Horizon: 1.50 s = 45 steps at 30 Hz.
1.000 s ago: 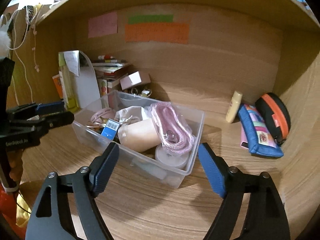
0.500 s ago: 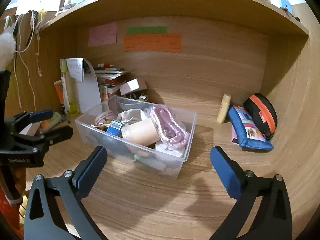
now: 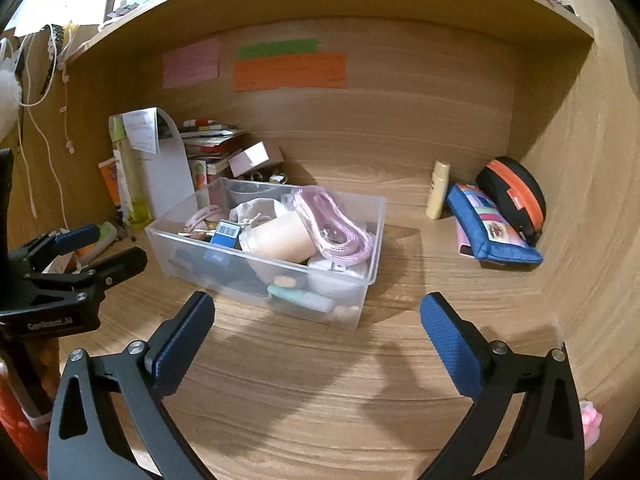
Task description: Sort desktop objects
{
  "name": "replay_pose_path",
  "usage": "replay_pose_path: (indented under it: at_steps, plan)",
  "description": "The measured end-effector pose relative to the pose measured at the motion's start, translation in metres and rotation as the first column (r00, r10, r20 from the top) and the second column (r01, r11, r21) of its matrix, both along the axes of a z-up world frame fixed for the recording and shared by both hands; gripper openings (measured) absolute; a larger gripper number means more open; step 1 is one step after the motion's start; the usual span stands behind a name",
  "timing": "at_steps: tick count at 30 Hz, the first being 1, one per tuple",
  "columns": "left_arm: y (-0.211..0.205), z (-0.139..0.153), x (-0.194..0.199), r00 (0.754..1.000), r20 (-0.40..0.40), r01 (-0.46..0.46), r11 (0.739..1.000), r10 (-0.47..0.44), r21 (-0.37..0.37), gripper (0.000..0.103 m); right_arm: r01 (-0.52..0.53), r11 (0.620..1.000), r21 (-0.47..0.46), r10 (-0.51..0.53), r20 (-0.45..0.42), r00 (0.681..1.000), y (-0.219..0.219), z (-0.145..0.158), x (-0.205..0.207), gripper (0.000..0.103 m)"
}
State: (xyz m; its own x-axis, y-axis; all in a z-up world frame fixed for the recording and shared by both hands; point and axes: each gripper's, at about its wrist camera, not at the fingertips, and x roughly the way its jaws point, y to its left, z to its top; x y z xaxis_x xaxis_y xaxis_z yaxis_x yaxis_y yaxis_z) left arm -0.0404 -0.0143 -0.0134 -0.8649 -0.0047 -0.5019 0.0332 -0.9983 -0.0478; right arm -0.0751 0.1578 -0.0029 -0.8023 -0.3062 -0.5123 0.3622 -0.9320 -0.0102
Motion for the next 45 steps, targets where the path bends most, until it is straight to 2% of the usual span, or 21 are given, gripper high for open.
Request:
replay_pose_path:
  at_steps: [5, 21, 34, 45]
  plan:
    - [-0.002, -0.002, -0.001, 1.0, 0.013, 0.008, 0.998, -0.009, 0.057, 0.1, -0.001, 1.0, -0.001, 0.001, -0.014, 1.0, -0.001, 0.002, 0.005, 0.103]
    - [0.005, -0.001, 0.002, 1.0, 0.002, -0.003, 1.0, 0.003, 0.01, 0.1, -0.007, 0.999, -0.053, 0.01, 0.05, 0.999, 0.003, -0.008, -0.003, 0.103]
    - [0.014, -0.002, 0.002, 1.0, 0.005, 0.003, 1.0, -0.003, -0.012, 0.1, -0.003, 0.998, -0.062, 0.005, 0.036, 0.999, 0.008, -0.002, -0.001, 0.103]
    - [0.007, 0.0, 0.001, 0.999, 0.001, -0.034, 0.999, 0.034, 0.022, 0.1, -0.02, 0.998, -0.066, 0.023, 0.044, 0.999, 0.007, -0.003, -0.001, 0.103]
